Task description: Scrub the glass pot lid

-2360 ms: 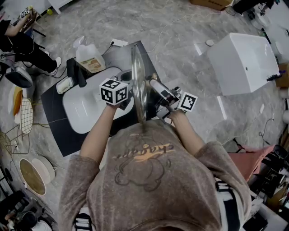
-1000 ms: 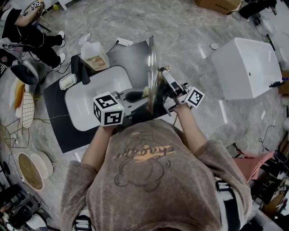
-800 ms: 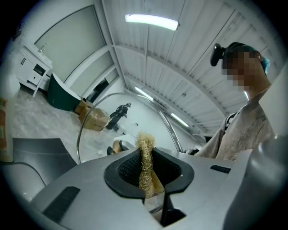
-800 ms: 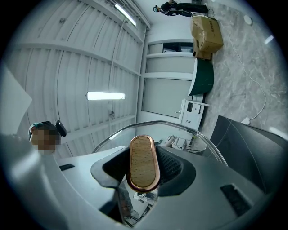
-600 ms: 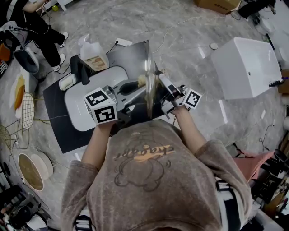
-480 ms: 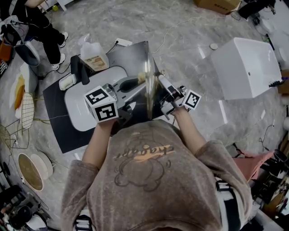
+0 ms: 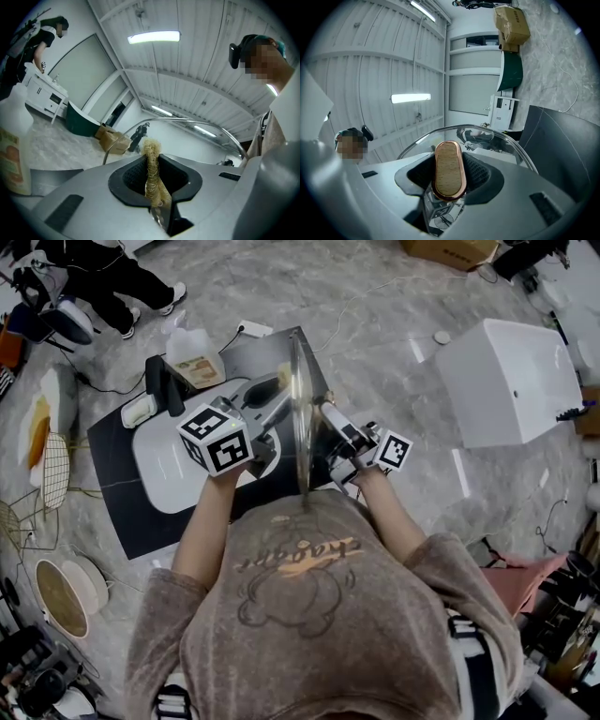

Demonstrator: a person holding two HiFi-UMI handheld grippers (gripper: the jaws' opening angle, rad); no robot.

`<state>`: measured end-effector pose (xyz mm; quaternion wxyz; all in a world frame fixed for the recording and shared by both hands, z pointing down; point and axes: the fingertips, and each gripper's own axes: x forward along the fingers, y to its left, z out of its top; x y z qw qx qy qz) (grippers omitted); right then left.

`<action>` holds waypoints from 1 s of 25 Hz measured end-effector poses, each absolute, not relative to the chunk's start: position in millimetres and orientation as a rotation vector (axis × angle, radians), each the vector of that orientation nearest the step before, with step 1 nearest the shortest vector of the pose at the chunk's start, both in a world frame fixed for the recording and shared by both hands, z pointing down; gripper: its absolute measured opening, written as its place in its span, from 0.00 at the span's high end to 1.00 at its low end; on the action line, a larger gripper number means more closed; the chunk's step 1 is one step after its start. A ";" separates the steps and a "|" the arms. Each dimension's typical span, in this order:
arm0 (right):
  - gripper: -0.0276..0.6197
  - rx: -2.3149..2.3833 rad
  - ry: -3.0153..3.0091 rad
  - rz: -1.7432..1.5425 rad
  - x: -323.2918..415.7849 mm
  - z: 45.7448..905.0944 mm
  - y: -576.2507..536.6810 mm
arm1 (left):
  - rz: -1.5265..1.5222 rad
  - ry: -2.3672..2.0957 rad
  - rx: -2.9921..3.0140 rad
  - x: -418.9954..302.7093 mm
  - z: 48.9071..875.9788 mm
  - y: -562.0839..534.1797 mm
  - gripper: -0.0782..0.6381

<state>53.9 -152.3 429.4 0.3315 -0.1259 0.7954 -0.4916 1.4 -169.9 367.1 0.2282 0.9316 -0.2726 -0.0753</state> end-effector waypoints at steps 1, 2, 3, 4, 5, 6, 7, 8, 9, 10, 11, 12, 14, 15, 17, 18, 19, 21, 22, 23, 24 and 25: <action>0.68 -0.324 2.078 -1.287 52.6 428.9 -151.1 | -0.195 -0.763 2.563 0.8 370.9 -173.8 0.80; 0.68 -0.320 2.078 -1.290 51.6 428.5 -150.0 | -0.182 -0.774 2.560 0.5 375.0 -177.4 0.80; 0.68 -0.316 2.079 -1.291 50.8 428.0 -149.0 | -0.170 -0.785 2.557 0.1 379.1 -180.7 0.80; 0.68 -0.313 2.078 -1.293 50.0 427.4 -148.2 | -0.159 -0.794 2.554 -0.2 383.1 -183.7 0.80; 0.68 -0.309 2.077 -1.294 49.5 426.9 -147.6 | -0.149 -0.803 2.551 -0.6 387.1 -186.4 0.80; 0.68 -0.306 2.075 -1.295 49.0 426.3 -147.1 | -0.137 -0.810 2.550 -1.0 391.3 -188.9 0.80; 0.68 -0.303 2.073 -1.295 48.5 425.6 -146.8 | -0.122 -0.817 2.549 -1.2 396.1 -191.1 0.80; 0.68 -0.300 2.072 -1.295 48.1 424.5 -146.5 | -0.104 -0.823 2.548 -1.3 401.5 -193.1 0.80; 0.68 -0.297 2.071 -1.294 47.7 423.2 -146.0 | -0.083 -0.827 2.546 -1.0 407.5 -194.5 0.80; 0.68 -0.294 2.071 -1.292 47.3 421.9 -145.5 | -0.063 -0.829 2.541 -0.6 414.0 -195.2 0.80; 0.68 -0.291 2.071 -1.290 46.9 420.5 -145.0 | -0.043 -0.829 2.534 -0.2 420.6 -195.3 0.80; 0.68 -0.289 2.070 -1.287 46.7 419.4 -144.5 | -0.025 -0.826 2.526 0.2 427.3 -194.9 0.80; 0.68 -0.286 2.069 -1.283 46.6 418.0 -143.5 | 0.007 -0.818 2.505 0.9 440.3 -192.6 0.80; 0.68 -0.283 2.068 -1.282 46.6 417.7 -142.9 | 0.020 -0.813 2.494 1.3 446.3 -191.0 0.80; 0.68 -0.279 2.065 -1.283 46.3 417.4 -142.2 | 0.041 -0.806 2.475 1.9 457.0 -187.3 0.80; 0.68 -0.278 2.062 -1.283 46.1 417.3 -142.5 | 0.053 -0.802 2.467 2.3 461.8 -185.6 0.80; 0.68 -0.279 2.061 -1.282 46.0 417.3 -143.1 | 0.065 -0.797 2.462 3.0 466.1 -183.7 0.80; 0.68 -0.285 2.059 -1.278 45.7 416.9 -144.8 | 0.092 -0.771 2.460 5.7 472.9 -178.1 0.80; 0.68 -0.287 2.059 -1.275 45.8 416.7 -145.6 | 0.105 -0.753 2.462 7.4 475.5 -174.3 0.80; 0.68 -0.289 2.060 -1.273 46.1 416.5 -146.4 | 0.117 -0.735 2.463 9.0 477.8 -170.4 0.80; 0.68 -0.290 2.060 -1.272 46.7 416.4 -147.3 | 0.126 -0.718 2.462 10.5 479.8 -166.7 0.80; 0.68 -0.291 2.059 -1.270 47.6 416.1 -148.3 | 0.132 -0.701 2.460 12.0 481.5 -162.9 0.80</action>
